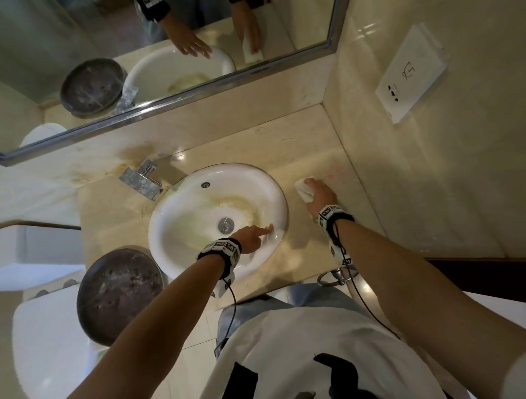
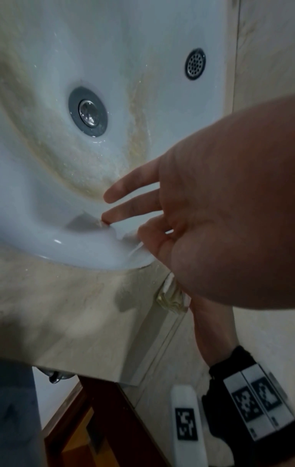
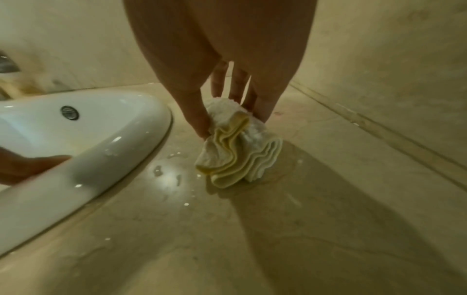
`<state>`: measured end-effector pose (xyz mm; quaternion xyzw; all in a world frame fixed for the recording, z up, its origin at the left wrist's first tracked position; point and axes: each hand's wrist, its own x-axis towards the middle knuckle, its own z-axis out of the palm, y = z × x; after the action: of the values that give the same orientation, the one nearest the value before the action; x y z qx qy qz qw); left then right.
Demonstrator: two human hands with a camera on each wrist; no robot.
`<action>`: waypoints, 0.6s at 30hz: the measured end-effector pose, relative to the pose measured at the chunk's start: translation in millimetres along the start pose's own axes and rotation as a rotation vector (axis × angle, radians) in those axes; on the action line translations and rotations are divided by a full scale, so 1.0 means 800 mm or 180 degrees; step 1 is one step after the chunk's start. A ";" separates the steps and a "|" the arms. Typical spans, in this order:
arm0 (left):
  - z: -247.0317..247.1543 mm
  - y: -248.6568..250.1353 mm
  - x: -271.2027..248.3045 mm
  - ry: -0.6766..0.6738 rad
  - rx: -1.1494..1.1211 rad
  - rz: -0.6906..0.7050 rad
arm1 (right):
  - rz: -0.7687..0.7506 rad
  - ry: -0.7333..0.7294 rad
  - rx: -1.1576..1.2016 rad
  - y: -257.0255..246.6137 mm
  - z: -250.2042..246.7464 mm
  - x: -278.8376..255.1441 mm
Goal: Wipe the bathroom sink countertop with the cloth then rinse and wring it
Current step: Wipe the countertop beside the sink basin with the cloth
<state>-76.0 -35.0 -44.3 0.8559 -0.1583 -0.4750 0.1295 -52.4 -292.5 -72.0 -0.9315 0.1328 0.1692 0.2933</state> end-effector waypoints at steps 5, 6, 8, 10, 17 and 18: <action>-0.001 0.005 -0.004 0.0048 0.0119 0.0013 | -0.0225 -0.0288 -0.0162 -0.032 0.021 -0.006; 0.000 0.006 -0.005 0.0049 0.0141 0.0016 | -0.0218 -0.0317 -0.0211 -0.035 0.023 -0.008; 0.001 0.008 -0.006 0.0063 0.0160 0.0019 | -0.0226 -0.0360 -0.0314 -0.037 0.024 -0.010; 0.002 0.008 -0.007 0.0066 0.0160 -0.0001 | -0.0293 -0.0465 -0.0464 -0.032 0.022 -0.014; 0.001 0.014 -0.013 0.0057 0.0229 -0.0048 | -0.0291 -0.1207 -0.0625 -0.016 0.008 -0.023; 0.001 0.015 -0.014 0.0056 0.0235 -0.0052 | -0.0251 -0.1331 -0.0582 -0.016 0.000 -0.020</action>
<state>-83.8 -41.4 -31.8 0.8655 -0.1676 -0.4624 0.0953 -62.8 -280.0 -59.3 -0.9034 0.0167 0.3582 0.2351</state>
